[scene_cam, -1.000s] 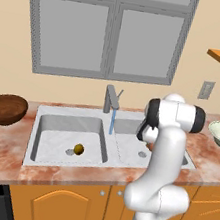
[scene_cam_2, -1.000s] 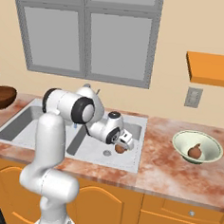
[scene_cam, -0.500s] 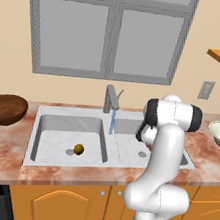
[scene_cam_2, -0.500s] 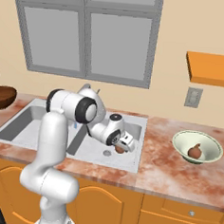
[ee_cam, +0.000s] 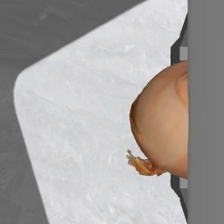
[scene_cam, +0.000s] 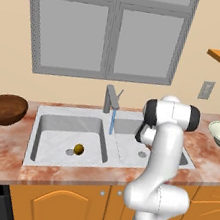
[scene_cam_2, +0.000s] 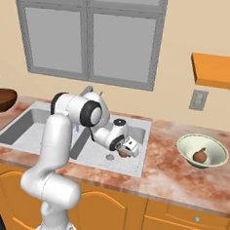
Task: Pick the onions from the sink and place them in one bowl. Place the lemon in the other bowl. Then turn off the sink faucet.
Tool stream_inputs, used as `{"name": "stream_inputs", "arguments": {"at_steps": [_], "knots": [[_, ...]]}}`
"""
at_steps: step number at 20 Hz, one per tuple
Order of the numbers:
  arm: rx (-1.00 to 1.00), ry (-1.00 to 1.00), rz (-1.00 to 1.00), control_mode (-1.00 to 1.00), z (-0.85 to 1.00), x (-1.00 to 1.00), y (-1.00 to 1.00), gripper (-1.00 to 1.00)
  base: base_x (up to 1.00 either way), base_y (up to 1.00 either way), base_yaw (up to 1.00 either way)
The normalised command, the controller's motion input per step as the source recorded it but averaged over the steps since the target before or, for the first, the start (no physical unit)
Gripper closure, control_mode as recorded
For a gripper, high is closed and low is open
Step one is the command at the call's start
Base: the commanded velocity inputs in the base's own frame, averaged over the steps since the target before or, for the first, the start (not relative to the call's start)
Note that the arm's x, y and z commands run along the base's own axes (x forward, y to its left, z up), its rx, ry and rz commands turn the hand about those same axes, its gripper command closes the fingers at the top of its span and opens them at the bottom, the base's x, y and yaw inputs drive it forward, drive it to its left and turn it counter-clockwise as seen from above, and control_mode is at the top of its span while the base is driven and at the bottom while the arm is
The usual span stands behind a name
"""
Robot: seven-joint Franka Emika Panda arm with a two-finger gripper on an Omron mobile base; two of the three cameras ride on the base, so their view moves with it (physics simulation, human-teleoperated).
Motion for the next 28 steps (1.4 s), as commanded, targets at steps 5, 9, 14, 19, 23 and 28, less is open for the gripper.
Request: {"name": "stream_inputs", "arguments": {"at_steps": [5,9,14,19,23,28], "knots": [[0.0,0.0,0.0,-1.0,-0.03,0.05,0.0,1.0,0.0,0.0,0.0],[0.0,0.0,0.0,-1.0,0.39,-0.11,0.0,1.0,0.0,0.0,0.0],[0.0,0.0,0.0,-1.0,0.73,-0.15,0.0,1.0,0.0,0.0,0.0],[0.0,0.0,0.0,-1.0,0.74,-0.16,0.07,1.0,0.0,0.0,0.0],[0.0,0.0,0.0,-1.0,0.68,-0.12,0.31,1.0,0.0,0.0,0.0],[-0.02,0.0,0.0,-1.0,0.63,-0.19,0.36,1.0,0.0,0.0,0.0]]}}
